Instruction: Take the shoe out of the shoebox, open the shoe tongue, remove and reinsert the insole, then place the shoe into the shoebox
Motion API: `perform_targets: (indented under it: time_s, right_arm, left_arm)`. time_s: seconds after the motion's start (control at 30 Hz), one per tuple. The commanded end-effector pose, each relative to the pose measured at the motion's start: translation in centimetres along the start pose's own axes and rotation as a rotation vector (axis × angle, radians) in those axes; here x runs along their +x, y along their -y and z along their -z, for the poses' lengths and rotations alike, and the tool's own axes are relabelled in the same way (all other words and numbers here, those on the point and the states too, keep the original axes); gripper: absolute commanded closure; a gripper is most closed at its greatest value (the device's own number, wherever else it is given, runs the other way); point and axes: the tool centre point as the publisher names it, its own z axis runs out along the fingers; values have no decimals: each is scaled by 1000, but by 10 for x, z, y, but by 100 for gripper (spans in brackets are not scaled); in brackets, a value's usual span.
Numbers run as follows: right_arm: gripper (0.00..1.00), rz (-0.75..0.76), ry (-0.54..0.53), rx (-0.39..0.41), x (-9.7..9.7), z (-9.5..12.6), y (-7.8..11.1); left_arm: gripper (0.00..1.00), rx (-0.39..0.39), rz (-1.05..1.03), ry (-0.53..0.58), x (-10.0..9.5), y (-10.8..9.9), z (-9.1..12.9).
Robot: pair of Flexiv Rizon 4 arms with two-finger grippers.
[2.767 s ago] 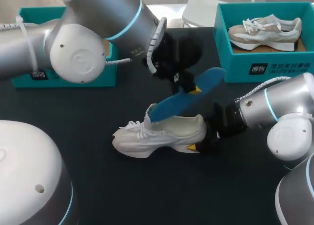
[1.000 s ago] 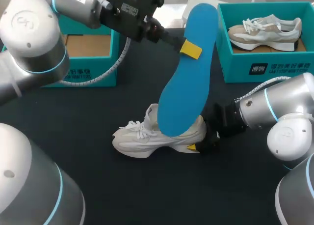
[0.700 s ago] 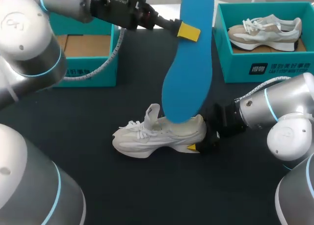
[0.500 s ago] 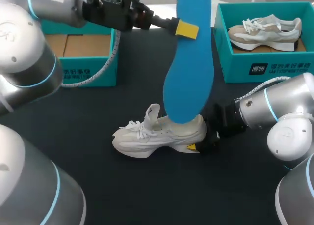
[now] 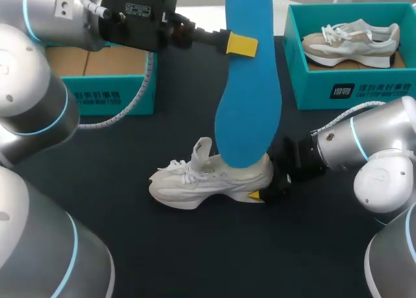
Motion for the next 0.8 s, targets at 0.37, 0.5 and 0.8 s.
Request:
perform_targets:
  time_s: [0.37,0.5,0.8]
  right_arm:
    - [100,0,0,5,0,-1,2]
    - [100,0,0,5,0,-1,2]
    - [100,0,0,5,0,-1,2]
  left_arm:
    - [100,40,171,-2,40,-11,-13]
    - [100,4,203,-38,49,-15,-17]
    - [100,-24,240,-79,60,-29,-20]
